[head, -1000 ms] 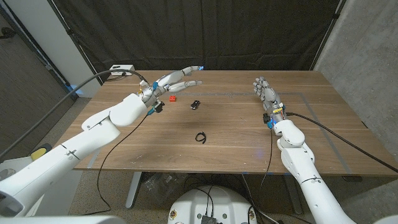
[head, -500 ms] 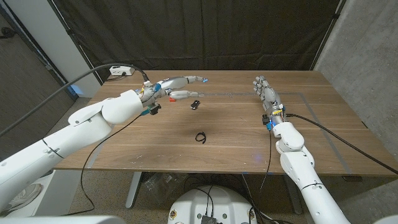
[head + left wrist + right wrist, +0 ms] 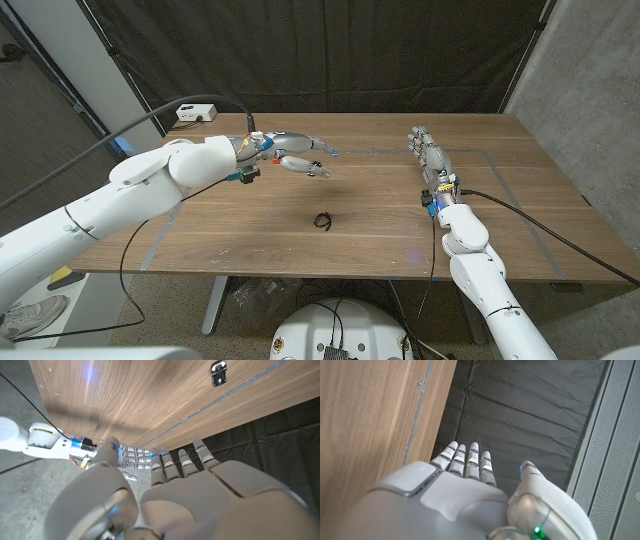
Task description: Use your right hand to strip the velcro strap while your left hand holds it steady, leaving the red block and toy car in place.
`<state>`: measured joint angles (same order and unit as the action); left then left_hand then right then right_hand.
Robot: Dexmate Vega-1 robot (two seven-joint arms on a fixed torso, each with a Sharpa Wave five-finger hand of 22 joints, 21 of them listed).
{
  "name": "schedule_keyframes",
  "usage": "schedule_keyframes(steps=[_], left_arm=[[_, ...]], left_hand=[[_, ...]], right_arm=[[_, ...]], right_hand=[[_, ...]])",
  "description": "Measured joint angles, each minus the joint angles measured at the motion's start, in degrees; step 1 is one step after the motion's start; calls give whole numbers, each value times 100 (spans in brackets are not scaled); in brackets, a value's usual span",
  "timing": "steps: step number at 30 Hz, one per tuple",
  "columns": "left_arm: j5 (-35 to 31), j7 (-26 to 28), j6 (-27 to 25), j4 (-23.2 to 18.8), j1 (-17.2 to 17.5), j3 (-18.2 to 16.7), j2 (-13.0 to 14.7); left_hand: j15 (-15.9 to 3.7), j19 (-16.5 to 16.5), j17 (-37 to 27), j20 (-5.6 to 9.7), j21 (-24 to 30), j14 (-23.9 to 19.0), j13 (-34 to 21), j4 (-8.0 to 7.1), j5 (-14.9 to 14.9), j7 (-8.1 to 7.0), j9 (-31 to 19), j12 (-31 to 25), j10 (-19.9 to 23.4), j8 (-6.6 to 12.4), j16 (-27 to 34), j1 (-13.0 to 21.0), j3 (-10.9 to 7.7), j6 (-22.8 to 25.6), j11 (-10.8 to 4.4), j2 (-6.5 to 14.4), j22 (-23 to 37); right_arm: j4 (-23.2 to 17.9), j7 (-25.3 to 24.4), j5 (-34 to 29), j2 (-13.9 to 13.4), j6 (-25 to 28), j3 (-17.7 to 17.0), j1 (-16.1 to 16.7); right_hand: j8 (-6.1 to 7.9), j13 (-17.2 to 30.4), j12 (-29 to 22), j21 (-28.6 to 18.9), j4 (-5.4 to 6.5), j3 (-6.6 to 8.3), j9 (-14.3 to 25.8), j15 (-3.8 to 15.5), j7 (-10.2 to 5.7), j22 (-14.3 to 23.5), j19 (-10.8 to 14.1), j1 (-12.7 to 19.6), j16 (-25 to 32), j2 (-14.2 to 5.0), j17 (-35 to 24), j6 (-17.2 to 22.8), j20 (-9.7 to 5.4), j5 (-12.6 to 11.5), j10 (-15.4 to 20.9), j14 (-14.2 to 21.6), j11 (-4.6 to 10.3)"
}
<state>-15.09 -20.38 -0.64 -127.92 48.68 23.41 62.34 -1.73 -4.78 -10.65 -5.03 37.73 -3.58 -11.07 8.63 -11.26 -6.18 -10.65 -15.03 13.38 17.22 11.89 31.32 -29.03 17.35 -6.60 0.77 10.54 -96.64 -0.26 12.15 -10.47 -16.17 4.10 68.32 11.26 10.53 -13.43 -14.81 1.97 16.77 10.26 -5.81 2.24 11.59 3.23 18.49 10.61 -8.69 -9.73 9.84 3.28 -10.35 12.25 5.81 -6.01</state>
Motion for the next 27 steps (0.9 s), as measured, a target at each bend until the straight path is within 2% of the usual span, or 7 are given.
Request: schedule_keyframes(steps=[2, 3, 6, 14, 24, 25, 27], left_arm=[[0, 0, 0, -37, -58, 50, 7], [-374, -471, -98, -63, -106, 88, 8], [-631, -677, -93, -119, -232, 193, -5], [-1240, -1032, 88, -143, -515, 450, -186], [-1851, -1098, 352, -28, -630, 620, -473], [-2379, -965, 545, -28, -619, 620, -475], [-2540, -921, 600, -13, -595, 636, -533]], left_hand=[[-14, 41, 12, 4, 0, -14, 0, 66, -43, -28, 0, 0, 117, 53, 0, 194, -42, 220, -40, -46, 0], [-22, 90, 25, 14, 0, -65, 0, 106, -43, -55, 0, 0, 193, 82, 0, 305, -49, 329, -65, -68, 0], [-31, 132, 27, 13, 0, -93, 0, 153, -86, -87, 0, 0, 349, 83, 0, 585, -80, 541, -145, -138, 0], [-7, 212, 27, 11, -1, -111, 0, 181, -88, -117, 0, 138, 358, 83, -26, 1140, -109, 591, -216, -303, 0], [276, 15, -15, -4, -165, 464, -54, 23, -133, -212, -43, 372, -335, -30, -137, 1285, 208, 621, -81, -650, 0], [289, -21, -17, -4, -190, 514, -54, -2, -156, -243, -43, 372, -360, -30, -137, 1312, 236, 652, -56, -676, 0], [307, -59, -25, -10, -201, 577, -64, -17, -176, -281, -69, 372, -435, 26, -137, 1329, 296, 821, -44, -694, 0]], right_arm=[[0, -26, 1, 0, -20, 0, 0], [-45, -44, 2, -22, -39, 35, 91], [-47, -92, 8, -30, -89, 55, 118], [101, -136, 62, -45, -222, 87, 73], [314, -113, 148, -47, -367, 92, -62], [468, -112, 156, -42, -379, 92, -140], [514, -92, 169, -39, -392, 90, -163]], right_hand=[[0, 0, 0, 0, 0, 0, 7, 0, 0, 0, 0, 0, 0, 0, 0, 0, 0, 0, 31, 0, 31], [0, 0, 0, 0, 0, 0, 21, 0, 0, 0, 0, 0, 0, 0, 0, 1, 0, 0, 31, 0, 31], [0, 0, 0, 0, 0, 0, 29, 0, 0, 0, 0, 0, 0, 0, 0, 0, 0, 0, 61, 0, 0], [0, 0, 0, 0, 0, 0, 29, 7, -20, 0, 0, 0, 0, 0, 0, 20, -1, 0, 61, 49, 0], [0, 0, 0, 0, 1, 0, 28, 53, -19, 0, 0, -19, 0, 18, 1, 82, -1, 0, 133, 95, 12], [0, 0, 0, 0, 1, 0, 28, 56, -19, -1, 0, -24, 0, 23, 0, 82, -1, 0, 133, 98, 12], [0, 0, 0, 0, 1, 0, 28, 56, -19, -1, 0, -24, 0, 23, 1, 82, -1, 0, 145, 98, 0]])
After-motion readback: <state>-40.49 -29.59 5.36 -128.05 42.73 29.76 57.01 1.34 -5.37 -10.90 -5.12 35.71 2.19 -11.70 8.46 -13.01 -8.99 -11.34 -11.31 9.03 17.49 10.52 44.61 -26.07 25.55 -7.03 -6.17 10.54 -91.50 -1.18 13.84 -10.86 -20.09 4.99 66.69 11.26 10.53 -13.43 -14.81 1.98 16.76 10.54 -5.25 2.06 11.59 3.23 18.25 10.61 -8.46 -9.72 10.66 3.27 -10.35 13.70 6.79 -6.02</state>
